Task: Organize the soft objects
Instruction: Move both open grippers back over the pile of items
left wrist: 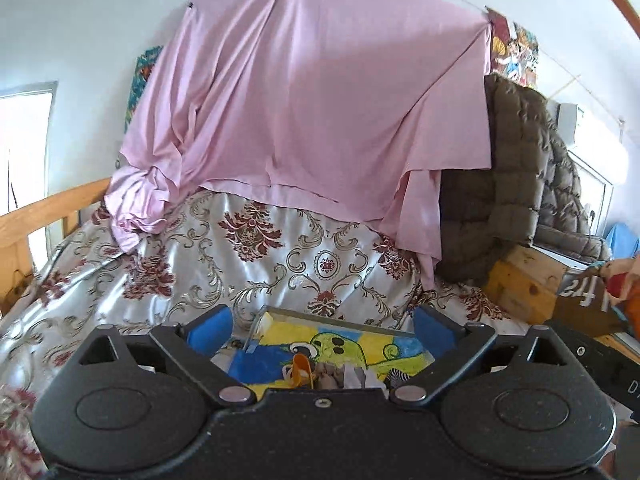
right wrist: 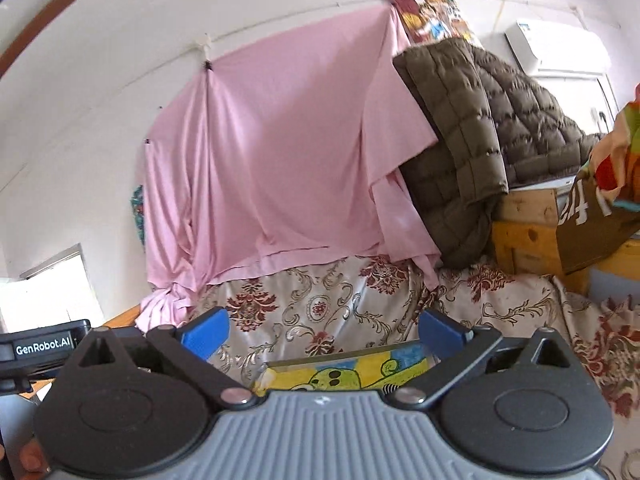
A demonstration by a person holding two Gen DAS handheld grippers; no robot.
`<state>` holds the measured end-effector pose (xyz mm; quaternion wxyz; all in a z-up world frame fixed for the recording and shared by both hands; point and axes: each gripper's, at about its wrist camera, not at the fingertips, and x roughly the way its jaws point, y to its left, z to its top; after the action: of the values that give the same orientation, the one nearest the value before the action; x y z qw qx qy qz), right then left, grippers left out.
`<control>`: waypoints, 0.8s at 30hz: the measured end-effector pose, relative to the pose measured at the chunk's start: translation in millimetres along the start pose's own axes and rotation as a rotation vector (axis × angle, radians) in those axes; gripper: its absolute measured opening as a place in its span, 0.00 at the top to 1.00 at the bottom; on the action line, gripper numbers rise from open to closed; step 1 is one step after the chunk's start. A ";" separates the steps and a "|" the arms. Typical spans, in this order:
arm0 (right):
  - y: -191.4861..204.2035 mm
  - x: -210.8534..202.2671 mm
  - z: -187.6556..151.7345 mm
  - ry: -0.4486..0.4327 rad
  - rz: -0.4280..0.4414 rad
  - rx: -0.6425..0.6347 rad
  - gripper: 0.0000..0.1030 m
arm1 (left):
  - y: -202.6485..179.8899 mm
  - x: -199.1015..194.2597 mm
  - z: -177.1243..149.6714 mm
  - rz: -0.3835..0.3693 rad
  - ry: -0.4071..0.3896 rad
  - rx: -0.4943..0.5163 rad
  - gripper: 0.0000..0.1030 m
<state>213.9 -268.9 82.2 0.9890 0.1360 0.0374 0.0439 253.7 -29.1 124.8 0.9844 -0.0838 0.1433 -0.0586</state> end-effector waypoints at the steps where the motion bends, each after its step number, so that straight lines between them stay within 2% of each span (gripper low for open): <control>1: 2.5 -8.7 -3.2 -0.003 0.003 -0.009 0.00 | 0.5 -11.4 -5.4 0.000 -0.007 0.007 0.02; 7: 14.2 -55.1 -22.9 0.005 0.008 -0.039 0.00 | 3.4 -66.0 -39.2 -0.003 -0.035 0.060 0.01; 13: 20.9 -93.2 -49.1 0.049 0.006 -0.081 0.00 | 7.7 -106.3 -71.2 -0.013 -0.028 0.081 0.01; 20: 27.7 -112.0 -72.0 0.148 -0.022 -0.110 0.00 | 21.9 -130.8 -108.1 0.007 0.038 0.080 0.01; 24: 31.3 -104.6 -89.0 0.261 -0.088 -0.144 0.00 | 33.8 -133.9 -124.1 0.031 0.083 0.078 0.01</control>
<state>99.9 -225.4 11.8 0.9839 0.0558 0.1685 0.0203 93.1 4.3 37.8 0.9809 -0.0404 0.1827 -0.0522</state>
